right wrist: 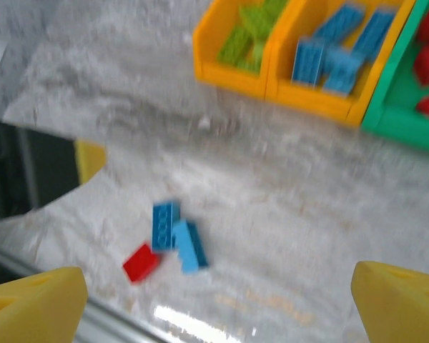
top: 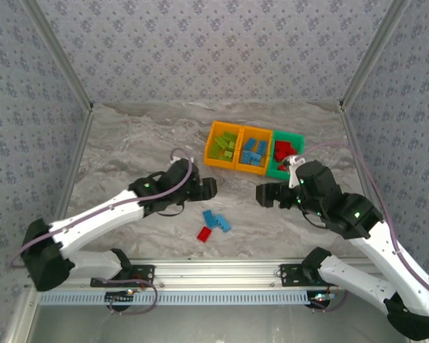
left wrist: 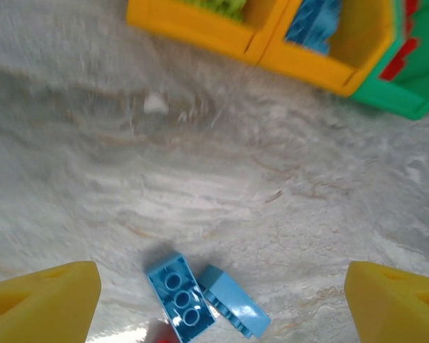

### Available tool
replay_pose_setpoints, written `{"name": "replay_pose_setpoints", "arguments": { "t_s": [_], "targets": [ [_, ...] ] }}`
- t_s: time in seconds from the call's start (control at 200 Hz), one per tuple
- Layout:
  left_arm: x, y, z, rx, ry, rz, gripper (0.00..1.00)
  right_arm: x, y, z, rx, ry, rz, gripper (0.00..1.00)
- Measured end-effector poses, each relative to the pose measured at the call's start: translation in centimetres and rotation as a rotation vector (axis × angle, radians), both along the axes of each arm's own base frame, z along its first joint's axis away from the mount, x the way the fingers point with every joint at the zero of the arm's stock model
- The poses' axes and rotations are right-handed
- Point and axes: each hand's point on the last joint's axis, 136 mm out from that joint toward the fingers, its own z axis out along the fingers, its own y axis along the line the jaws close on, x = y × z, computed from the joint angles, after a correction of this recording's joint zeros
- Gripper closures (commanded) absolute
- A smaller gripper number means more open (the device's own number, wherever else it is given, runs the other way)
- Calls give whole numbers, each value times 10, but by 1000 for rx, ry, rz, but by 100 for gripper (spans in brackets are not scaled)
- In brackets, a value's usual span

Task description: Sort the legos into containers by color

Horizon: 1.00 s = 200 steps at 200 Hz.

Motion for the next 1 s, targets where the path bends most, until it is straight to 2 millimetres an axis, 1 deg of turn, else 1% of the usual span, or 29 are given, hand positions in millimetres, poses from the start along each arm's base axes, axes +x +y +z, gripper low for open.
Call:
{"name": "replay_pose_setpoints", "arguments": {
  "t_s": [0.06, 0.11, 0.195, 0.28, 0.38, 0.45, 0.505, 0.68, 0.725, 0.804, 0.869, 0.934, 0.999],
  "targets": [
    [-4, -6, -25, 29, 74, 35, 12, -9, 3, -17, -8, 65, 18, 1],
    [-8, -8, -46, 62, 130, 60, 13, -13, 6, -27, -14, 104, 25, 1],
    [-13, -8, -78, 117, 214, 96, 17, -14, 8, -35, -24, 139, 21, 0],
    [-18, -9, -101, 150, 279, 122, 23, -12, 9, -38, -30, 153, 16, 0],
    [-22, -8, -118, 174, 331, 139, 31, -11, 11, -43, -45, 170, 14, 0],
    [-25, -8, -124, 183, 349, 143, 33, -10, 12, -46, -52, 181, 11, 0],
    [-26, -9, -126, 184, 356, 145, 38, -10, 12, -47, -54, 187, 8, 0],
    [-29, -7, -135, 193, 390, 181, 55, -9, 12, -48, -44, 198, -9, 0],
    [-30, -5, -138, 201, 398, 187, 61, -9, 12, -48, -42, 200, -11, 0],
    [-31, -4, -137, 209, 402, 188, 72, -10, 15, -51, -35, 207, -1, 0],
    [-30, -4, -136, 212, 402, 191, 78, -12, 19, -57, -37, 223, 16, 0],
    [-31, -4, -135, 214, 403, 189, 82, -14, 26, -64, -40, 243, 42, 0],
    [-30, -2, -135, 217, 402, 194, 83, -15, 33, -69, -37, 256, 67, 0]
  ]
}}
